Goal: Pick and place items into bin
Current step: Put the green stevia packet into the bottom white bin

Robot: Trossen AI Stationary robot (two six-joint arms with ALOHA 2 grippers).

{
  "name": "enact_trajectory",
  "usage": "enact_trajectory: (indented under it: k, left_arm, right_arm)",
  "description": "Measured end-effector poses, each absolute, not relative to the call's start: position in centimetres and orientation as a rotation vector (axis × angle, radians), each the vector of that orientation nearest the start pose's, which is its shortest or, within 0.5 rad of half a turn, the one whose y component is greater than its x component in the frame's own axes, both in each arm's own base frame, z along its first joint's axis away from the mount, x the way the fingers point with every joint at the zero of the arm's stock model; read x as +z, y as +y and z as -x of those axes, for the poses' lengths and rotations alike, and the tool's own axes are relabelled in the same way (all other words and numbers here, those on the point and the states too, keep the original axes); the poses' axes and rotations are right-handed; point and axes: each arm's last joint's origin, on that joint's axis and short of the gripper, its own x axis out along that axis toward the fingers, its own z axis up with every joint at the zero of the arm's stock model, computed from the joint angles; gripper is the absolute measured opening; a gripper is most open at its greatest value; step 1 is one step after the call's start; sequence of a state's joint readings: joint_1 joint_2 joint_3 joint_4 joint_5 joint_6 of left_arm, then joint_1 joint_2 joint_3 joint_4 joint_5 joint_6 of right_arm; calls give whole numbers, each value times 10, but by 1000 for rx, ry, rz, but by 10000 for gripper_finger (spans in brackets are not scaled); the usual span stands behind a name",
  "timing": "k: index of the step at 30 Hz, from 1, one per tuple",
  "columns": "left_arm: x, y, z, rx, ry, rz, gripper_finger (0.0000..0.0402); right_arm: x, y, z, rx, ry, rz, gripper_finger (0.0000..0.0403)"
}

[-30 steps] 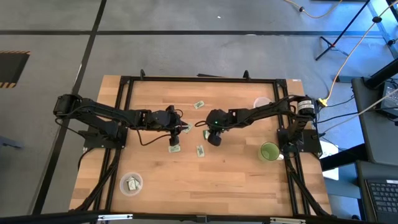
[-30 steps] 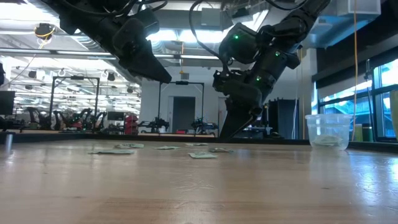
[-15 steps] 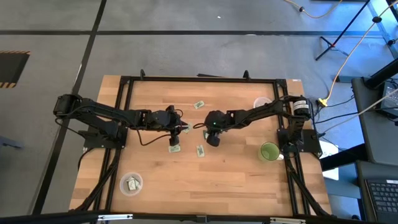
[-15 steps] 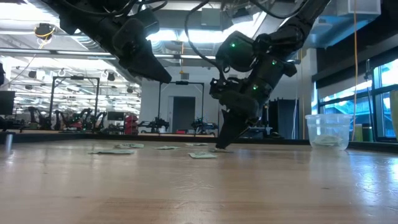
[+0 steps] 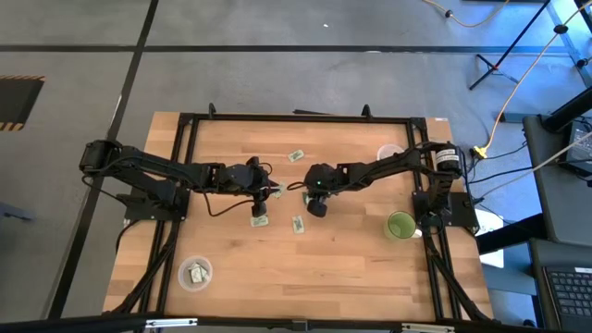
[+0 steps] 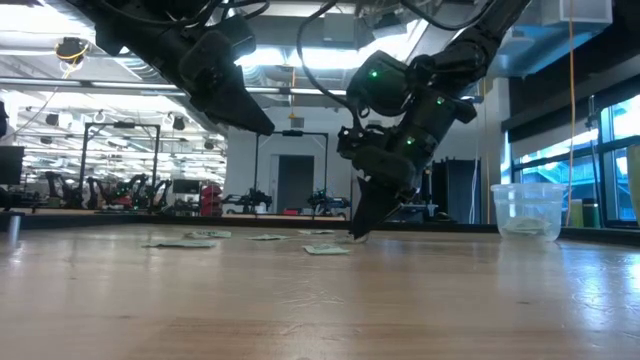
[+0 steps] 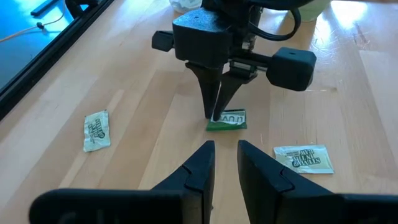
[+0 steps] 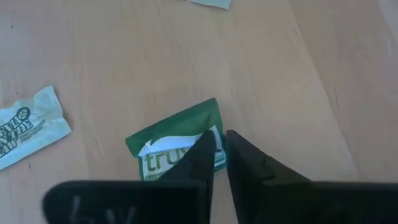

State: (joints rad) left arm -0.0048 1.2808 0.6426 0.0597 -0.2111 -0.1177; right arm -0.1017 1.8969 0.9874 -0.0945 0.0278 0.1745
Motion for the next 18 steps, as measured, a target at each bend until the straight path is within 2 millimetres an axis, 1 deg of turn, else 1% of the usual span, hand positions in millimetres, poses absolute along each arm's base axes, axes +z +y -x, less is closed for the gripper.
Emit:
enact_trajectory:
  k: [5,9,12,14,18]
  left_arm:
    - [206,5,-257,234,564,52,63]
    - [206,5,-257,234,564,51,63]
    - [206,5,-257,229,566,33,63]
    - [206,4,-257,200,574,-38,63]
    - [204,-7,-262,80,574,-306,63]
  right_arm:
    - [116,-37,-353,-191,988,-170,6]
    - [118,-37,-352,-186,978,-167,6]
    - [125,-36,-349,-175,979,-149,5]
    - [135,-36,-348,-166,950,-136,2]
    - [159,-36,-347,-154,867,-122,2]
